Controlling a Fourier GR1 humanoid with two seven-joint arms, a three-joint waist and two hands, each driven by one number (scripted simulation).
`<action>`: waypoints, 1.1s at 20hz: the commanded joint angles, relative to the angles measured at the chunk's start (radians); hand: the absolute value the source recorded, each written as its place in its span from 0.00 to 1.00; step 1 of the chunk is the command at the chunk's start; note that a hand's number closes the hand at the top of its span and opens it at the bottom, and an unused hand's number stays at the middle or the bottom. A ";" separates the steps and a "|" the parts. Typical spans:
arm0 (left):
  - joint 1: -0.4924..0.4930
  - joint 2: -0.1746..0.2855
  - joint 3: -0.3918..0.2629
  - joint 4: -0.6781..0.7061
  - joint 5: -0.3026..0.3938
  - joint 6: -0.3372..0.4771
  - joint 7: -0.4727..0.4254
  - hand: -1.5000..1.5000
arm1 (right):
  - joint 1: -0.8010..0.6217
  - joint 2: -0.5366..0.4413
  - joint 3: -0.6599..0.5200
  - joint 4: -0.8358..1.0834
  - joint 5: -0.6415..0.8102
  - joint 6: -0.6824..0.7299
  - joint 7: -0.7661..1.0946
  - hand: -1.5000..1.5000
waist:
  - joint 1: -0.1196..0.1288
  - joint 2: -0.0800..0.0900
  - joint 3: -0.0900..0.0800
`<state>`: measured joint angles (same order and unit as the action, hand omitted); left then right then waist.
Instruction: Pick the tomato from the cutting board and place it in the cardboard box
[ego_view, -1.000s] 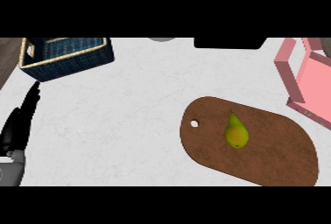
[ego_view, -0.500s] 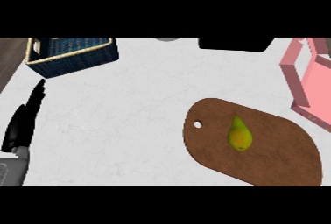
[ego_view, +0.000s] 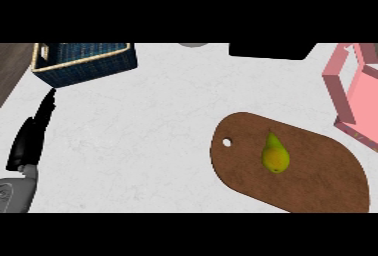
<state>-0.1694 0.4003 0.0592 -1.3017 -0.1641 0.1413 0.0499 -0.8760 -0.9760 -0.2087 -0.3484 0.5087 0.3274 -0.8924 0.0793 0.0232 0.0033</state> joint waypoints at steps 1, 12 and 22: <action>-0.009 -0.011 -0.008 0.000 -0.009 0.003 -0.004 0.50 | -0.067 0.081 0.033 0.058 0.027 0.047 -0.013 1.00 | 0.002 0.004 0.001; -0.010 -0.019 -0.009 -0.006 -0.021 0.004 0.018 0.50 | -0.119 0.172 0.069 0.220 0.092 -0.001 0.124 0.00 | 0.002 0.007 0.002; -0.016 -0.035 0.002 0.025 -0.027 0.018 -0.009 0.50 | -0.129 0.196 -0.029 0.229 0.003 0.002 0.015 0.00 | -0.016 0.008 0.002</action>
<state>-0.1861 0.3824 0.0652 -1.2873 -0.1859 0.1491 0.0442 -1.0140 -0.7623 -0.1946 -0.1208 0.5525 0.3080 -0.8054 0.0756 0.0322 0.0057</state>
